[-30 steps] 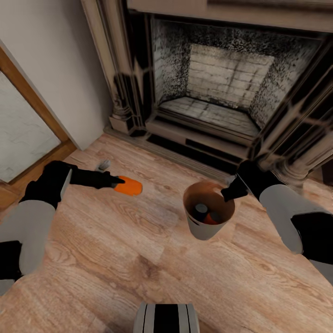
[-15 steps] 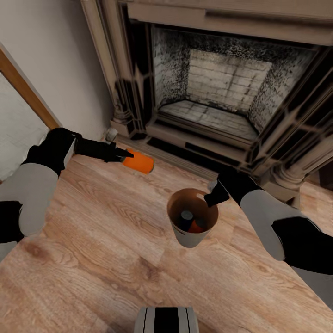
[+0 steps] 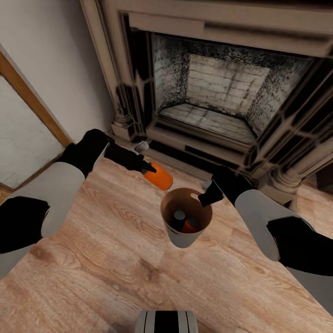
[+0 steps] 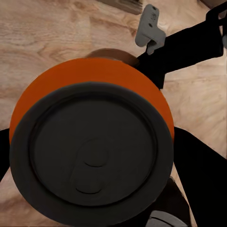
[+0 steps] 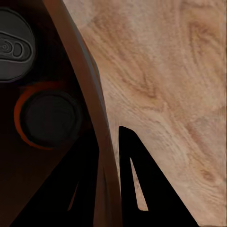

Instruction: Put the three can of soda from the living room inside the tash can in the kitchen.

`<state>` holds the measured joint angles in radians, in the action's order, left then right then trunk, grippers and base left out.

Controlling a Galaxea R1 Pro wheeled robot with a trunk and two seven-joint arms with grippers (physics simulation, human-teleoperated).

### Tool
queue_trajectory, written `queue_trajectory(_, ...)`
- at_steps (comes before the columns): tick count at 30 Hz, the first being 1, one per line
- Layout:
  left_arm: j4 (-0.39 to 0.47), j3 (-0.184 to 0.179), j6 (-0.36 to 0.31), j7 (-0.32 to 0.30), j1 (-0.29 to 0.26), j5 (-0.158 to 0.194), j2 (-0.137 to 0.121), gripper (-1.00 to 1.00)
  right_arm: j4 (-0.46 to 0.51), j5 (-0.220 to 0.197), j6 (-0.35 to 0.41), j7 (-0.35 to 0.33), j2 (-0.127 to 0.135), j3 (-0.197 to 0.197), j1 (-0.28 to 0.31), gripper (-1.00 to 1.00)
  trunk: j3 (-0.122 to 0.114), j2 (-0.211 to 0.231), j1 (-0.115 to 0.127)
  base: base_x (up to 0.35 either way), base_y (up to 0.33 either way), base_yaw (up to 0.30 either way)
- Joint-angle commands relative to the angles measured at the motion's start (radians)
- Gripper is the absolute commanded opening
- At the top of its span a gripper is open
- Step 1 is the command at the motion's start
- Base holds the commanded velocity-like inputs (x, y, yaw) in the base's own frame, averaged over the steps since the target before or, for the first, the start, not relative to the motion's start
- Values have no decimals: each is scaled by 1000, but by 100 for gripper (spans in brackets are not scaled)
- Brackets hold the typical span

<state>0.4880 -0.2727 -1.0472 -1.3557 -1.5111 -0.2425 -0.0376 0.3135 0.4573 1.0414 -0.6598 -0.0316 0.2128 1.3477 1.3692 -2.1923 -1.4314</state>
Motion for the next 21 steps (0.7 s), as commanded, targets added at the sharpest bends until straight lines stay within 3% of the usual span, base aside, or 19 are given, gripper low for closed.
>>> queue_trajectory(1,-1,-8,0,2,0,-1,5,-100,0,-18,6,-4,-1,-4,0,-100,-3,7,4,0,0,0)
queue_trajectory(6,-2,-40,0,4,-1,-1,23,-100,0,-19,6,-4,-2,-4,0,-100,-19,42,23,0,0,0)
queue_trajectory(8,-2,-83,0,7,-1,-1,28,-100,0,-19,6,-4,-2,-4,0,-100,-25,56,31,0,0,0)
queue_trajectory(9,-2,-119,0,12,1,-1,46,-100,3,-20,6,-4,-5,-4,0,-100,-28,63,35,0,0,0)
queue_trajectory(10,-2,-126,0,13,1,-1,55,-100,4,-20,6,-4,-11,-5,1,-100,-31,70,38,0,0,0)
queue_trajectory(13,-3,-137,0,17,2,-1,74,-100,6,-19,6,-3,-21,-5,1,-100,-31,70,38,0,0,0)
queue_trajectory(21,-2,-144,0,102,6,-1,117,-100,8,-19,6,-2,-47,-6,1,-100,-31,70,38,0,0,0)
